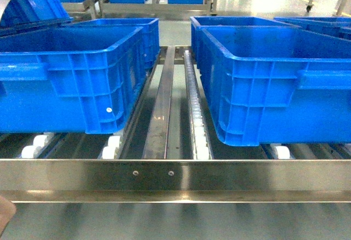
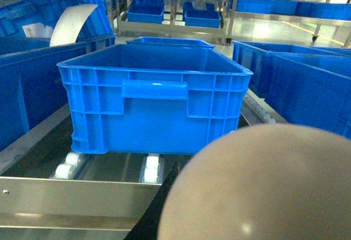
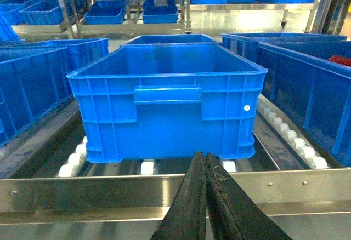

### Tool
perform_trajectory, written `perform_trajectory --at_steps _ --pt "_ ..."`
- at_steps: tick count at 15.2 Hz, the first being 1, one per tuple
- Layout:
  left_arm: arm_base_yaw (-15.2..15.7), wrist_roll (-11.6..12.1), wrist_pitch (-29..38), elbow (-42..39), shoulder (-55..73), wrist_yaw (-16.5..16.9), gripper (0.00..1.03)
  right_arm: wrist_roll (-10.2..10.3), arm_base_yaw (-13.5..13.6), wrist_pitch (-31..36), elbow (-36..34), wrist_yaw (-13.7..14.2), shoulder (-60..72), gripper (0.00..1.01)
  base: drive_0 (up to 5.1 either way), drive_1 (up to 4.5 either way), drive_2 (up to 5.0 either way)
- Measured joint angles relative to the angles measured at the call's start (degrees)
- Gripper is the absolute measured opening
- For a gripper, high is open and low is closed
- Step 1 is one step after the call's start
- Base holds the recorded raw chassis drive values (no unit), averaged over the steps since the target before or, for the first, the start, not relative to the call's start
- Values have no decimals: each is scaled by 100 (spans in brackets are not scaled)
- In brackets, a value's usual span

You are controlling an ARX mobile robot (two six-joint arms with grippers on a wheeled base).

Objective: Place part in tray to right shelf

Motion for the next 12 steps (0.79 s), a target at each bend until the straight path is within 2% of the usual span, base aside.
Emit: perform_trajectory --at_steps 4,6,7,9,10,12 --pt "0 0 0 0 0 0 12 -2 0 0 0 0 0 3 0 0 0" --pt "0 2 0 0 0 0 12 0 0 0 0 0 0 14 0 0 0" --pt "0 2 0 0 0 0 12 0 0 0 0 0 0 24 0 0 0" --pt "0 2 0 0 0 0 12 0 0 0 0 0 0 77 0 0 0" --pt "0 2 2 0 0 0 12 4 0 0 0 2 0 100 0 0 0" --pt "0 2 2 0 0 0 12 4 0 0 0 0 0 98 0 0 0"
